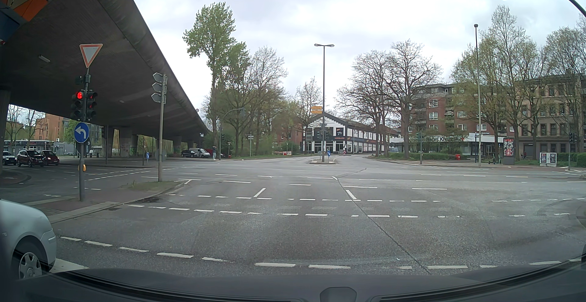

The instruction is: Follow the waypoints while adhering to traffic rules and regulations

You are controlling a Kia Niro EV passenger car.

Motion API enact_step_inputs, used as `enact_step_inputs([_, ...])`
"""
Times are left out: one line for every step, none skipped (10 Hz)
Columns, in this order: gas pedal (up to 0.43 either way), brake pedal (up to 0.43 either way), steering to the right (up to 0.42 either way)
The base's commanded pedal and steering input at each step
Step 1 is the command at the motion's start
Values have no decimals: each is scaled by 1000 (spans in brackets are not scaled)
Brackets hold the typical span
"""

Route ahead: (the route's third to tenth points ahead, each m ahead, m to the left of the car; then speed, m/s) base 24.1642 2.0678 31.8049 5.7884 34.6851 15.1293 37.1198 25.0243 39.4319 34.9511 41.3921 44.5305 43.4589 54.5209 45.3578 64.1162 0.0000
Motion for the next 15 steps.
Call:
enact_step_inputs([0, 280, -11])
enact_step_inputs([0, 280, -11])
enact_step_inputs([0, 280, -11])
enact_step_inputs([0, 280, -11])
enact_step_inputs([0, 280, -11])
enact_step_inputs([0, 280, -11])
enact_step_inputs([0, 280, -11])
enact_step_inputs([0, 280, -11])
enact_step_inputs([0, 280, -11])
enact_step_inputs([0, 280, -11])
enact_step_inputs([0, 280, -11])
enact_step_inputs([0, 280, -11])
enact_step_inputs([0, 280, -11])
enact_step_inputs([0, 280, -11])
enact_step_inputs([0, 280, -11])
